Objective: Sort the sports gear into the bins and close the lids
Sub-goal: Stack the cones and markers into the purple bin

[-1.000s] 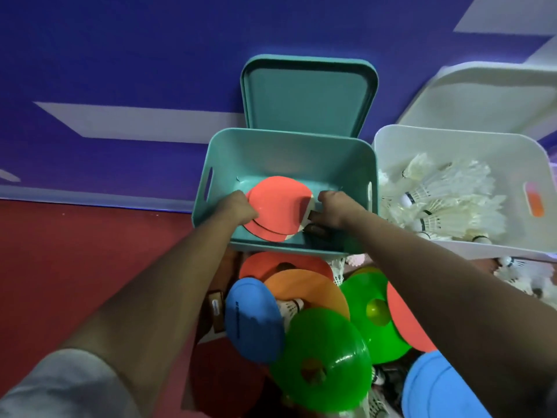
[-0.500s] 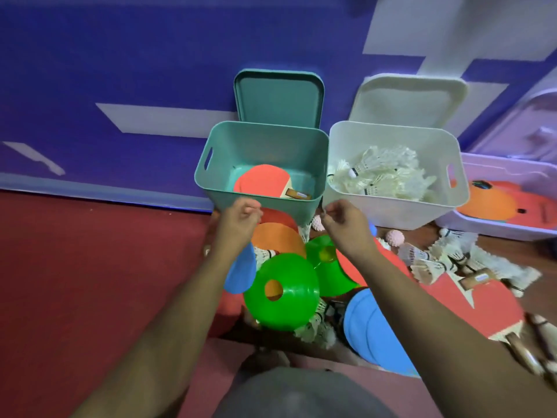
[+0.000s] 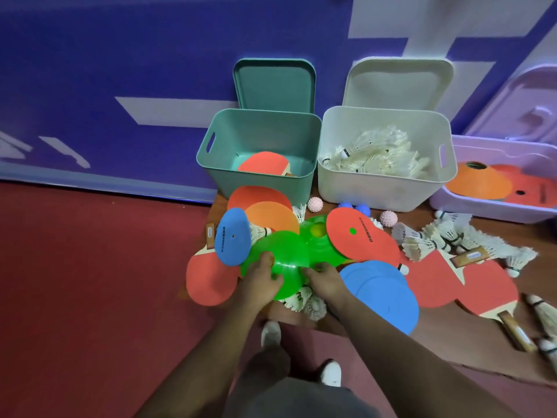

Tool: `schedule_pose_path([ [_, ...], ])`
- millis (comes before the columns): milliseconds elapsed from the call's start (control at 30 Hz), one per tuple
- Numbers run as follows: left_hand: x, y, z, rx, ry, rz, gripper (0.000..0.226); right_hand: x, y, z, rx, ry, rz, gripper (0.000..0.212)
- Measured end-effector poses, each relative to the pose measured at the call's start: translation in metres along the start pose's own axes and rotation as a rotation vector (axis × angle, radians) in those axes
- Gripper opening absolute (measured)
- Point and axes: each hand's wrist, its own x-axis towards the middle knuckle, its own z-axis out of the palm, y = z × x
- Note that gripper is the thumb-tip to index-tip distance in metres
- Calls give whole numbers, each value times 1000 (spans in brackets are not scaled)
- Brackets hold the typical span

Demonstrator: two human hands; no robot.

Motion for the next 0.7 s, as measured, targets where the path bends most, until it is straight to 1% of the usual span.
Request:
schedule_pose_path([
  [67,1,3,1,-73,-11,-36,51,2,1,1,141,-6,36,19],
  [133,2,9,2,-150,22,-38,53,1,-1,-1,279,-17,51,19],
  [200,3,16,1,-203,75,16,47,-3,-7,-7,388,-23,26,14],
  [267,3,23,-3,-259,118,76,42,-6,-14,-16,449,-43,-38,8],
  [367,1,41,-12,-313,178,177,38,-6,-20,-32,556,-83,-77,13],
  [467,6,52,-19,-337,286,285,31,-6,-27,-50,683,-43,-116,10],
  [533,13,53,-23,-350,367,254,25,-4,-27,-65,789,2,-127,10],
  [567,15,54,-25,-363,377,208,25,-1,-25,-72,836,17,-120,12],
  [600,17,55,-25,-394,352,150,28,1,-21,-79,871,24,-106,17],
  [633,18,60,-25,-439,285,77,36,2,-17,-85,889,28,-82,23],
  [700,22,75,-23,-575,60,-98,61,3,-10,-95,915,11,-34,33],
])
